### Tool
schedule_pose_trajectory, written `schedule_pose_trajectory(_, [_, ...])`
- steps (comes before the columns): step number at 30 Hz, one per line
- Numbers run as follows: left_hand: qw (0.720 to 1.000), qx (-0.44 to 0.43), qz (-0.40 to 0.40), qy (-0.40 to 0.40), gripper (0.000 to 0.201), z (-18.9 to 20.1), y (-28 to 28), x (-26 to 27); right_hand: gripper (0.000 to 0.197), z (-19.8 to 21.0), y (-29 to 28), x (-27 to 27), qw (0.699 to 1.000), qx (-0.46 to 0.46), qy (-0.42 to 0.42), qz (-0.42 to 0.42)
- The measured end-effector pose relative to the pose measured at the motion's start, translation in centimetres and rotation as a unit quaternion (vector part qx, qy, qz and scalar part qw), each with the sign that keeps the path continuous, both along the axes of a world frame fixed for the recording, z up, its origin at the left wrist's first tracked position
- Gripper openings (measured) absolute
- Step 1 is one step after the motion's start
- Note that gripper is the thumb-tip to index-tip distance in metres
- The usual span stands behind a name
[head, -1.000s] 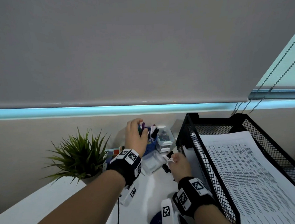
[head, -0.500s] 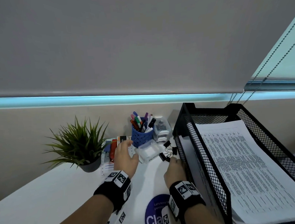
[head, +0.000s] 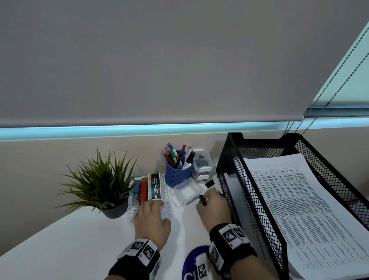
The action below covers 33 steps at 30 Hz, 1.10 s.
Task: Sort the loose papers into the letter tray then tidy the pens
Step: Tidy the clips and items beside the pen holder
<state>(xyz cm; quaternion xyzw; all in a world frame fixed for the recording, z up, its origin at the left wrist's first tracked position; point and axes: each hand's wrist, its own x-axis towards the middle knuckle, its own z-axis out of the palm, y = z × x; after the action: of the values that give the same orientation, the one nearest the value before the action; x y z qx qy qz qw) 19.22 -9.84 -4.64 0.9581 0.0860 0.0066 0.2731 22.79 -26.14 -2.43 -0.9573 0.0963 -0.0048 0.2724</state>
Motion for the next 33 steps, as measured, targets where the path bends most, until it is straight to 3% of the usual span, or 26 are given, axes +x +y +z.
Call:
schedule_pose_trajectory(5, [0.996,0.072,-0.021,0.037,0.052,0.5,-1.2,-2.0,0.017,1.6,2.1,1.8,0.994,-0.008,-0.052,0.091])
schedule_pose_trajectory(10, [0.987,0.110,-0.038,0.115,0.061,0.6,-1.9,-3.1,0.021,0.4,2.4,2.7,0.991,0.000,-0.026,0.133])
schedule_pose_trajectory(13, [0.982,0.108,-0.050,0.148,0.068,0.4,-1.3,-3.4,0.027,0.0,1.2,2.4,0.997,0.012,-0.025,0.066])
schedule_pose_trajectory(16, [0.978,0.090,-0.071,0.172,0.074,0.3,-0.5,-3.4,0.032,-1.4,-0.3,1.8,0.999,-0.006,0.038,-0.020])
schedule_pose_trajectory(19, [0.976,0.088,-0.086,0.178,0.079,0.3,-0.1,-3.3,0.040,-2.6,-0.7,1.1,0.992,-0.063,0.109,-0.027])
schedule_pose_trajectory(21, [0.974,0.094,-0.097,0.184,0.083,0.3,0.0,-3.3,0.039,-3.1,-0.8,1.0,0.991,-0.080,0.102,-0.015])
schedule_pose_trajectory(26, [0.960,0.115,-0.130,0.218,0.102,0.4,0.4,-3.6,0.027,-2.9,-0.8,1.0,0.995,-0.011,0.096,-0.034])
schedule_pose_trajectory(29, [0.958,0.121,-0.134,0.224,0.104,0.5,0.3,-3.6,0.019,-1.8,-0.7,0.6,0.995,0.074,0.019,-0.070])
schedule_pose_trajectory(31, [0.956,0.127,-0.134,0.227,0.103,0.6,0.2,-3.5,0.016,-0.6,0.2,0.5,0.993,0.089,-0.063,-0.036])
schedule_pose_trajectory(33, [0.955,0.128,-0.135,0.229,0.102,0.6,0.1,-3.5,0.018,0.7,1.4,0.8,0.990,0.101,-0.088,0.036])
